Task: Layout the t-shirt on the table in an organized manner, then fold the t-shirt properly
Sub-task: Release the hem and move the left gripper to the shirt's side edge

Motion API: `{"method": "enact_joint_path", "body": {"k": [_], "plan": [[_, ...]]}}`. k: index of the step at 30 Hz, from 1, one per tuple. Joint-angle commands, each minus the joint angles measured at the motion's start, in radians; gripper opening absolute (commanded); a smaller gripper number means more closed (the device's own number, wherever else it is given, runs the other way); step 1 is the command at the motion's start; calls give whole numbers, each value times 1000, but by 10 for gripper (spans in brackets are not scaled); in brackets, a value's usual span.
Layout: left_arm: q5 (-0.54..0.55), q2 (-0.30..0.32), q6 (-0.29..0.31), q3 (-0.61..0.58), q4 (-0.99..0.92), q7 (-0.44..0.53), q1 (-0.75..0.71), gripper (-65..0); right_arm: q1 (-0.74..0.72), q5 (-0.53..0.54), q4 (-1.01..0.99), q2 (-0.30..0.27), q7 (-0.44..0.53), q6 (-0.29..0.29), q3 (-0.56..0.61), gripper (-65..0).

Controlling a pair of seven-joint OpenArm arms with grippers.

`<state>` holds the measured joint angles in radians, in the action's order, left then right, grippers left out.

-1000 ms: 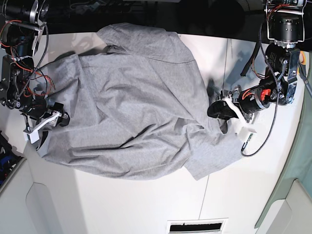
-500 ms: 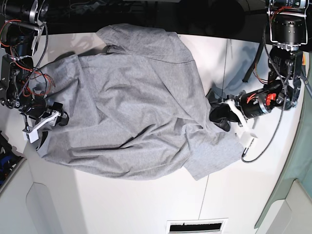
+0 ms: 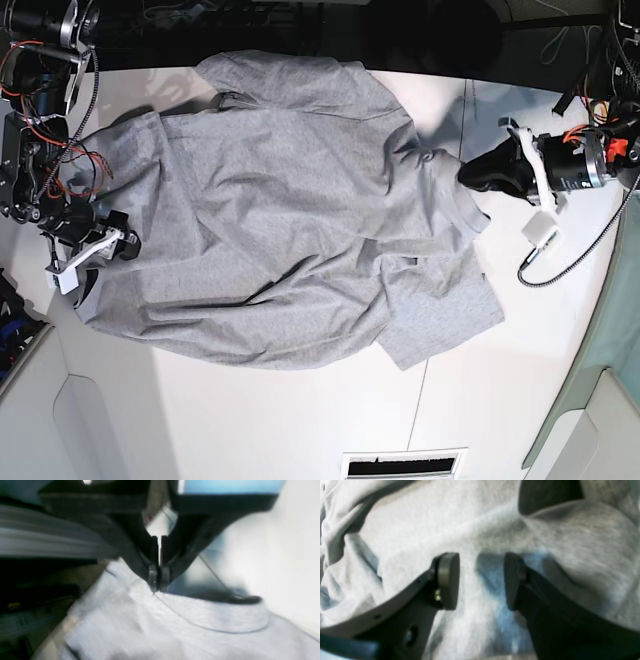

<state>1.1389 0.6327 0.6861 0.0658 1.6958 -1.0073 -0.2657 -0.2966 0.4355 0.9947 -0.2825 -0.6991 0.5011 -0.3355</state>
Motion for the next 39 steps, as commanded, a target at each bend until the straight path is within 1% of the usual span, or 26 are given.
{"method": "enact_joint_path", "body": {"k": [1, 4, 7, 10, 11, 14, 15, 16, 20, 22, 25, 27, 29, 34, 37, 39], "plan": [[34, 22, 12, 8, 29, 3, -27, -650, -24, 16, 17, -14, 22, 4, -3, -366], [31, 30, 12, 8, 47, 0, -96, -650, -24, 17, 17, -14, 29, 4, -3, -366], [-13, 30, 12, 8, 46, 0, -135, -650, -24, 17, 17, -14, 29, 4, -3, -366], [-68, 30, 12, 8, 45, 1, -142, -650, -25, 18, 17, -14, 29, 4, -3, -366], [-79, 30, 12, 9, 45, 1, -141, -624, -24, 21, 17, -15, 28, 4, -3, -366], [-80, 30, 12, 43, 45, 9, -132, -477, -25, 80, 27, -23, -20, 4, -3, -366], [-80, 30, 12, 69, 45, 24, -127, -442, -24, 105, 40, -27, -38, 4, -3, -366], [-80, 30, 12, 98, 45, 42, -119, -421, -24, 122, 58, -31, -56, 4, -4, -366], [-81, 29, 12, 227, 45, 106, -58, -418, -23, 134, 169, -48, -147, 12, -14, -366], [-107, 29, 12, 249, 42, 148, -11, -418, -18, 140, 207, -65, -189, 11, -14, -366], [-203, 30, 4, 228, 6, 206, 58, -418, 25, 182, 251, -89, -222, -9, -15, -366], [-253, 29, -27, 194, -56, 255, 103, -418, 69, 170, 272, -92, -222, -8, -32, -366], [-294, 21, -36, 156, -142, 288, 156, -418, 123, 163, 285, -91, -220, -9, -64, -366], [-343, -29, -47, 63, -369, 301, 319, -418, 238, 198, 294, -92, -203, -7, -212, -366], [-399, -61, -47, 12, -470, 331, 392, -417, 289, 210, 294, -92, -203, -6, -297, -366], [-433, -83, -73, -15, -539, 349, 434, -417, 318, 219, 294, -91, -201, -5, -342, -366]]}}
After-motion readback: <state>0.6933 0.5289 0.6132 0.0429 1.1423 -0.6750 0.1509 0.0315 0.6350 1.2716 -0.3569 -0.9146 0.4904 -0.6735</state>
